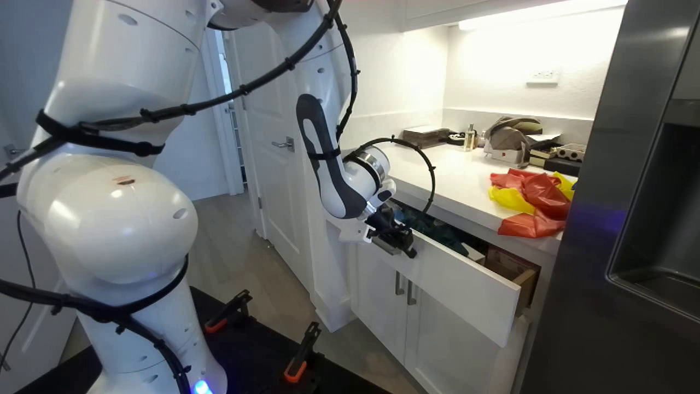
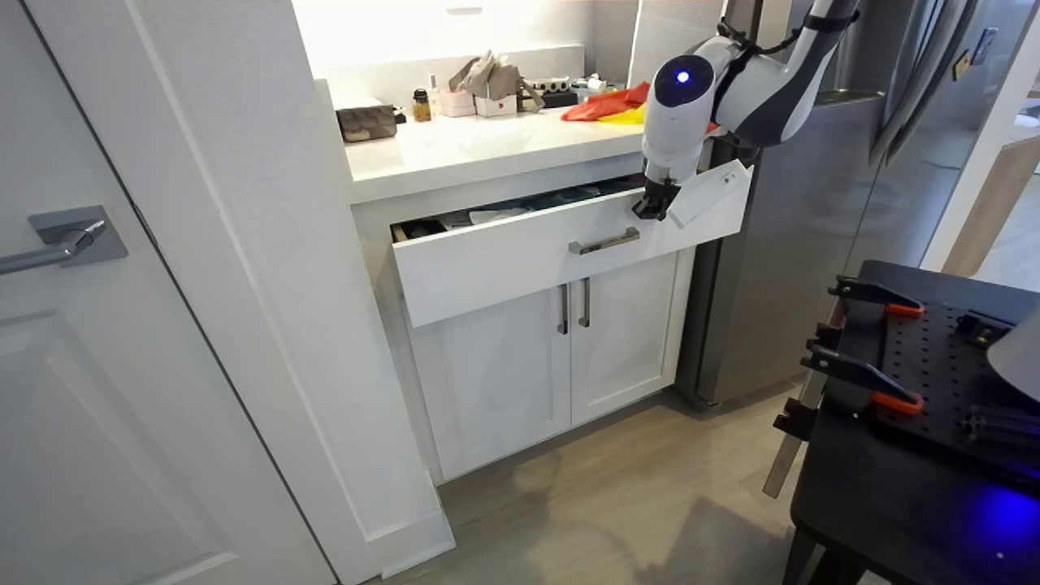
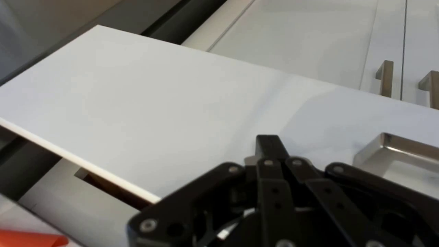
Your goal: Press the plastic bag to fit into the drawer then close the drawer
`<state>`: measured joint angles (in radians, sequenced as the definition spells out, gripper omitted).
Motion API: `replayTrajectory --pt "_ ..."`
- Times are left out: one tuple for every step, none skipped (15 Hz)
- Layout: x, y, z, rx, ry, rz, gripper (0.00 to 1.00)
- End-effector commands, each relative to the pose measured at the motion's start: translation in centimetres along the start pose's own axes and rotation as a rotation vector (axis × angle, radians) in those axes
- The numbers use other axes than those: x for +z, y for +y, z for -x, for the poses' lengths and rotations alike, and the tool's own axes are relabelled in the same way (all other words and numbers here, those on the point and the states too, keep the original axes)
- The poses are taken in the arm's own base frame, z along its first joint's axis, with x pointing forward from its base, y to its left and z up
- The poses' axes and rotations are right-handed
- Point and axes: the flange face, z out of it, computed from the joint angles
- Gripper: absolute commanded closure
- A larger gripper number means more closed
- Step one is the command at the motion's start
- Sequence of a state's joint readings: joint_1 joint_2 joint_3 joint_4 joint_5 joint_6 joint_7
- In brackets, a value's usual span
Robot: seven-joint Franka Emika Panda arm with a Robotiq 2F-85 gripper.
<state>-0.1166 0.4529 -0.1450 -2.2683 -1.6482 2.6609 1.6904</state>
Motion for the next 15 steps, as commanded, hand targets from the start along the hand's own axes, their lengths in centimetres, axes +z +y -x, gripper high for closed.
replayTrajectory --pt "3.1 1.1 -0.9 0.018 0.014 -0.025 1.00" --pt "3.9 1.4 -1.0 0.022 0.015 -0.031 1.00" --pt "4.6 1.5 -1.2 0.019 0.016 -0.036 1.00" --pt "5.3 1.6 -1.5 0.017 0.018 -0.039 1.00" --pt "5.9 1.7 -1.8 0.016 0.021 -0.043 1.00" --pt "6.5 1.7 -2.3 0.010 0.026 -0.046 1.00" --pt "6.9 1.8 -2.7 0.006 0.030 -0.047 1.00" --pt "7.4 1.8 -3.2 0.001 0.037 -0.046 1.00" --pt "7.7 1.9 -3.7 -0.001 0.044 -0.044 1.00" --pt "8.0 2.0 -4.4 -0.003 0.054 -0.042 1.00" --pt "8.3 2.1 -5.0 -0.003 0.064 -0.042 1.00" --pt "8.5 2.1 -5.5 -0.004 0.073 -0.041 1.00" --pt "8.8 2.1 -6.1 -0.005 0.082 -0.041 1.00" --pt "9.0 2.1 -6.6 -0.012 0.089 -0.041 1.00" --pt "9.3 2.2 -7.0 -0.012 0.095 -0.042 1.00"
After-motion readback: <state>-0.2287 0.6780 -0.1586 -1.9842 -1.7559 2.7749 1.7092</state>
